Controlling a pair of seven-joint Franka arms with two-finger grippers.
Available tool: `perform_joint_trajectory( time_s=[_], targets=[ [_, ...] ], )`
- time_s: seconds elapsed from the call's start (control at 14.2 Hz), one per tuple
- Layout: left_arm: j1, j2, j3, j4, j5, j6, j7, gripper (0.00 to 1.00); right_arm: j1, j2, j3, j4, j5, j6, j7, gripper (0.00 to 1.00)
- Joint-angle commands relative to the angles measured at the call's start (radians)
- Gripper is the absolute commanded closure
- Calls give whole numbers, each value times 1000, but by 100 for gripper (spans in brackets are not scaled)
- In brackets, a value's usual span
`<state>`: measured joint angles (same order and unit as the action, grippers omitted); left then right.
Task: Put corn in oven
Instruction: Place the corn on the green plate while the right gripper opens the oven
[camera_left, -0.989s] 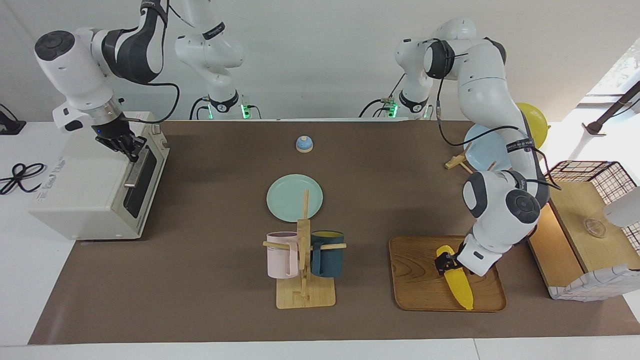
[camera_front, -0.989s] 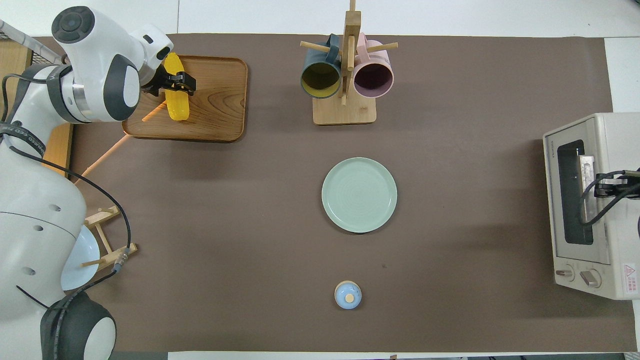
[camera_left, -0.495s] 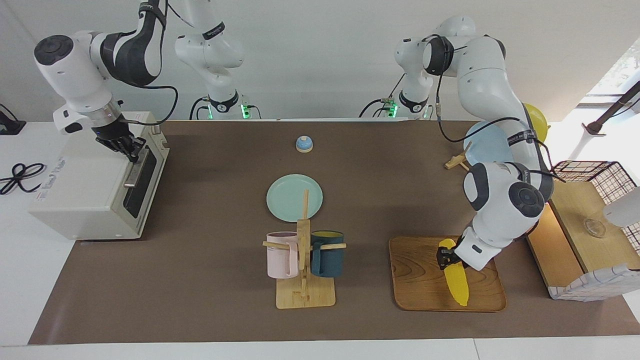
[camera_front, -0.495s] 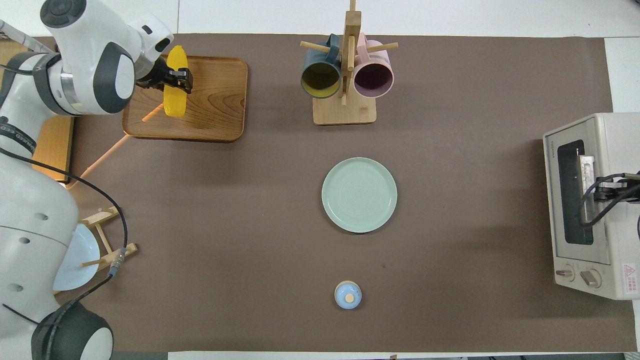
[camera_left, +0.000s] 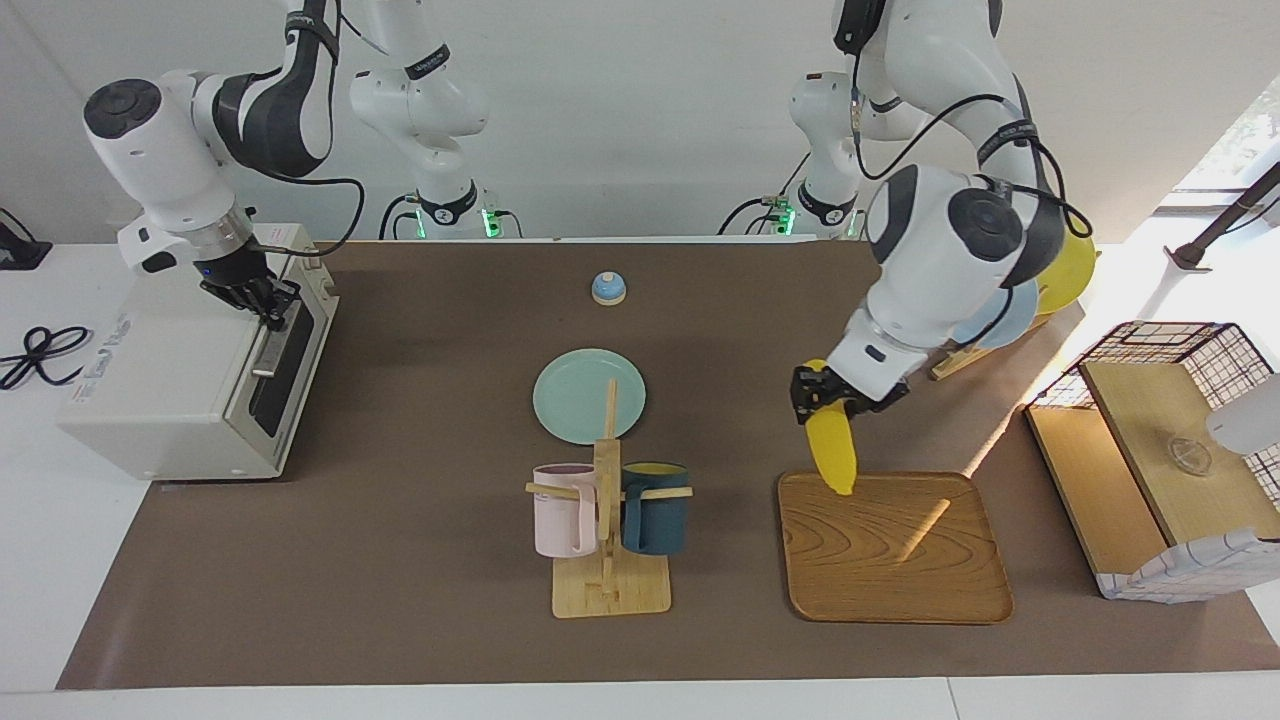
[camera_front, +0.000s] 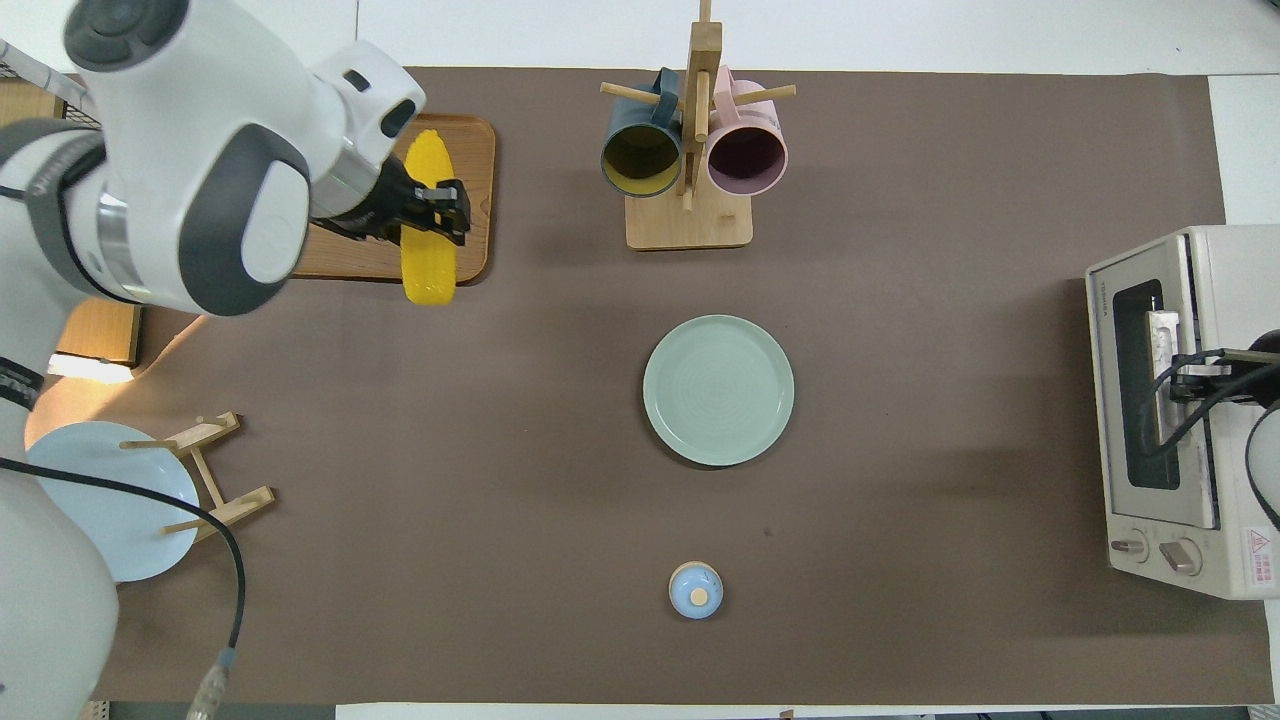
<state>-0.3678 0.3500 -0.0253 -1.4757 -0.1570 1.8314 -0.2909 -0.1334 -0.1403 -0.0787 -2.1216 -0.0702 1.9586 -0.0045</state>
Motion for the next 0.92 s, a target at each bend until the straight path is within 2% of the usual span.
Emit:
perform_joint_trajectory(
  time_s=[0.0,0.14,0.21,0.49,0.57,0.85],
  targets=[
    [-129,-98,19,-194,-21,106,-98,100,37,60,5,-35,3,74,29,100],
    [-250,-147,19,-341,-47,283,-187,100,47,67,5,-35,3,75,37,100],
    [-311,-137,19,-372,-47,360,-233,100,66,71,5,-35,4,75,55,100],
    [-448,-17,24,-354,-47,511,-349,100,81,99,5,-41,4,86,66,100],
    [-459,35,24,-335,-45,547,-353,100,81,99,5,-64,4,124,58,100],
    [-468,75,24,-324,-45,629,-353,100,83,149,8,-95,24,209,57,100]
  ],
)
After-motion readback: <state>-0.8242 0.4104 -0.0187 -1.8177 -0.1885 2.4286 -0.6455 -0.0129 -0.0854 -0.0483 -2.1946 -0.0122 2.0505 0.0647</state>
